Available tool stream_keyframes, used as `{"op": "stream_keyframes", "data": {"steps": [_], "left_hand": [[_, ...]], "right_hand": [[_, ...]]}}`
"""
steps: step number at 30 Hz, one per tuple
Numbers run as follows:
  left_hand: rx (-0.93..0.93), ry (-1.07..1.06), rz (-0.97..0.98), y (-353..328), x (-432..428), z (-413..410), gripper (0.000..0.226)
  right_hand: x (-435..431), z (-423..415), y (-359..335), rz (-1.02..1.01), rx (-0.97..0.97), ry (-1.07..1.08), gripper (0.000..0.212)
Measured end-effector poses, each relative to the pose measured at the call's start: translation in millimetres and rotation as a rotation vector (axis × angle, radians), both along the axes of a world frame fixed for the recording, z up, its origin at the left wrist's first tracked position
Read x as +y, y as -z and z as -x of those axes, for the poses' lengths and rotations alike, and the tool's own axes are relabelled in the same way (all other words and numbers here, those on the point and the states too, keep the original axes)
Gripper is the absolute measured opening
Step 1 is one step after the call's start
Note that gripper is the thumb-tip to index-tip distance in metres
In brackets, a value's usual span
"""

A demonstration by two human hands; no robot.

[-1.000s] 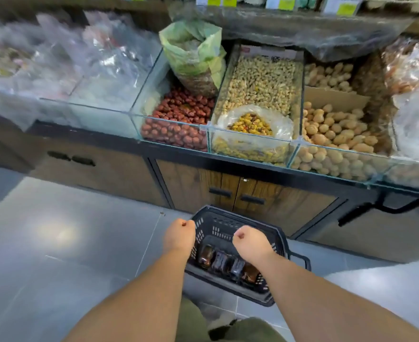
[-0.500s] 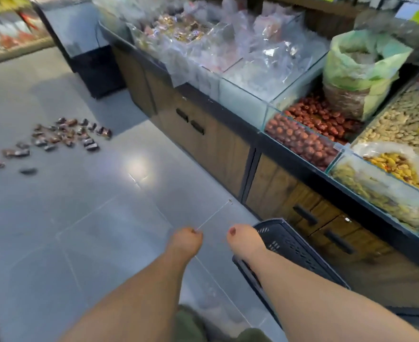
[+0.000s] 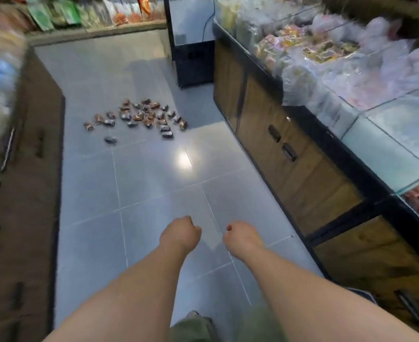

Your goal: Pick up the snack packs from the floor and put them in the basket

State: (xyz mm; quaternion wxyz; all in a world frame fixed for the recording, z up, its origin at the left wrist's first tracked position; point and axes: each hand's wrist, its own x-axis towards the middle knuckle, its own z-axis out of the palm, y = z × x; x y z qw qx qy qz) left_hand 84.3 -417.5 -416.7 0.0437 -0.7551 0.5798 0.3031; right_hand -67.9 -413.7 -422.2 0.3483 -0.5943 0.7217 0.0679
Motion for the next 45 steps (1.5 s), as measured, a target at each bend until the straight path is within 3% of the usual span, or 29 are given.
{"op": "stream_keyframes", "data": {"steps": [9, 19, 26, 33, 45], "left_hand": [[-0.01, -0.12, -0.073, 10.6, -101.2, -73.5, 0.026], [0.065, -0.56, 0.067, -12.4, -276.1, -134.6, 0.014], [0.042, -0.698, 0.073, -9.9, -351.8, -186.6, 0.011], [0.075, -0.785, 0.067, 11.7, -446.7, -294.9, 0.015], [0.042, -0.903, 0.11, -6.7, -615.5, -490.1, 0.029]], "right_hand": [[-127.1, -74.1, 10.1, 0.009, -0.064, -0.18, 0.034], [-344.3, -141.7, -16.4, 0.06, -0.188, -0.391, 0.039], [-437.8, -200.3, -10.3, 0.001, -0.217, -0.498, 0.038], [-543.2, -297.5, 6.5, 0.006, -0.145, -0.547, 0.039], [-711.5, -505.1, -19.6, 0.04, -0.237, -0.518, 0.04]]}}
